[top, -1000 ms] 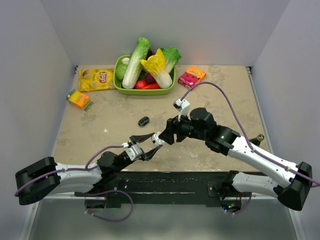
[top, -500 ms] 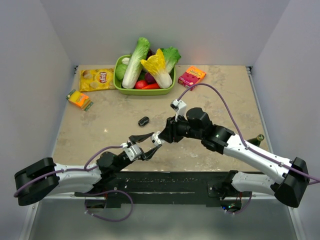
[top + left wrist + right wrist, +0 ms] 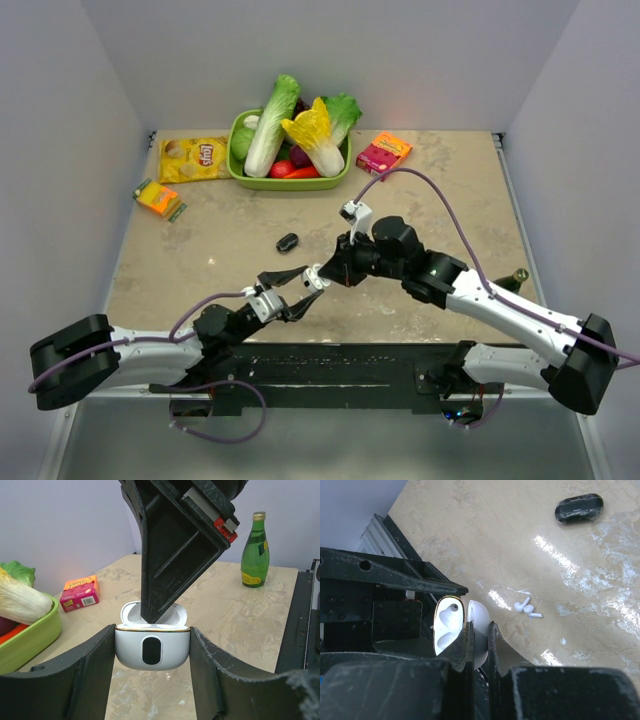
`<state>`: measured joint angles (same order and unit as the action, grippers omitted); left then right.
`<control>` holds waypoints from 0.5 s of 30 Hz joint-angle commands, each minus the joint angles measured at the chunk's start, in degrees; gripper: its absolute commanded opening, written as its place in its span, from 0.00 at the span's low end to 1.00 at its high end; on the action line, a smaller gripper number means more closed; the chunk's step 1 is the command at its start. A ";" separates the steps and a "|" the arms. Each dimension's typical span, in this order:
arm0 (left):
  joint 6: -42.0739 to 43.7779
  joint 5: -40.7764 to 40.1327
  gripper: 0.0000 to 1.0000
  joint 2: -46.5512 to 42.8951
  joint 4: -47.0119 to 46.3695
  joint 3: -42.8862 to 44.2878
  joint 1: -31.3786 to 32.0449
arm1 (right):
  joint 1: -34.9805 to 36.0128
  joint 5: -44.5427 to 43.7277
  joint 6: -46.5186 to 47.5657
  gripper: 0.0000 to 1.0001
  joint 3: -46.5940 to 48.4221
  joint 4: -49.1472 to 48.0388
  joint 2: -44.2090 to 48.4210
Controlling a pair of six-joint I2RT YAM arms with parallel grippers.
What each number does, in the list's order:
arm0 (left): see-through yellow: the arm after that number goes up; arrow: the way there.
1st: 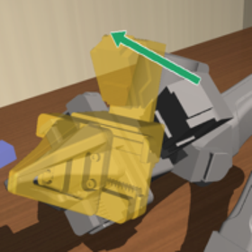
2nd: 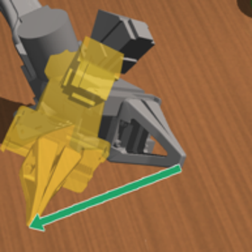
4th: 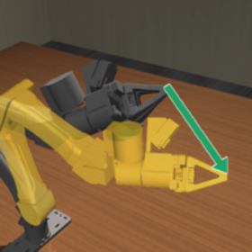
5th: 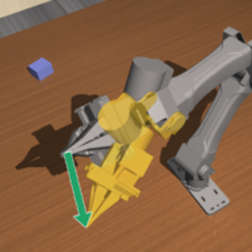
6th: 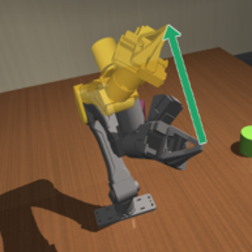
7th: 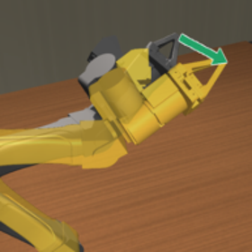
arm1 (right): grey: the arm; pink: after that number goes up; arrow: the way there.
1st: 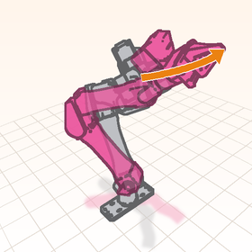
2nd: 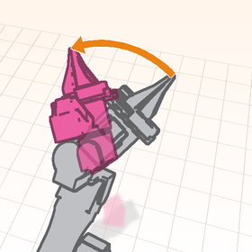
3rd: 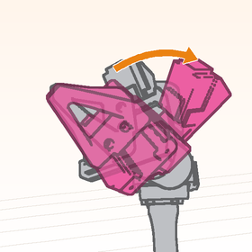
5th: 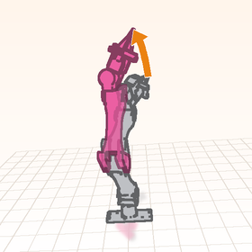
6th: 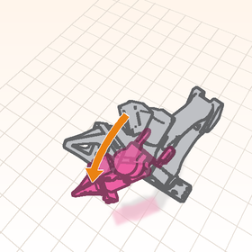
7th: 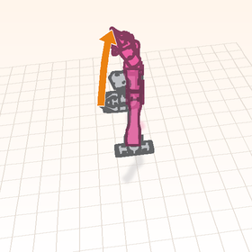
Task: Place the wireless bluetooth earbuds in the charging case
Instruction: Adjust the charging case.
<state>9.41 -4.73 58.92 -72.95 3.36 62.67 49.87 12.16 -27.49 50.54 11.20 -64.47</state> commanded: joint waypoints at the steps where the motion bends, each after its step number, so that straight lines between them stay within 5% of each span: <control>1: -3.60 -3.35 0.49 -0.47 -3.53 0.42 0.17 | 0.06 -1.44 7.35 0.00 2.63 1.10 4.16; 5: -6.68 -5.02 0.82 -1.00 2.89 1.83 0.17 | 0.14 -0.83 13.15 0.00 6.39 6.79 6.28; 6: -7.12 -6.15 0.99 -0.82 2.99 1.74 0.17 | 0.23 -0.39 14.90 0.00 7.02 7.95 6.46; 12: -11.95 -8.28 1.00 -1.78 7.81 3.76 0.08 | 0.85 0.32 20.00 0.00 9.22 13.49 8.65; 15: -15.64 -0.69 1.00 -4.41 14.92 5.87 -0.80 | 3.47 -6.25 23.68 0.00 8.44 13.50 10.76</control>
<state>-0.12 -11.11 57.65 -63.61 5.17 62.89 50.89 11.16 -11.09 57.65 22.28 -56.14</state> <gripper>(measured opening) 0.997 0.070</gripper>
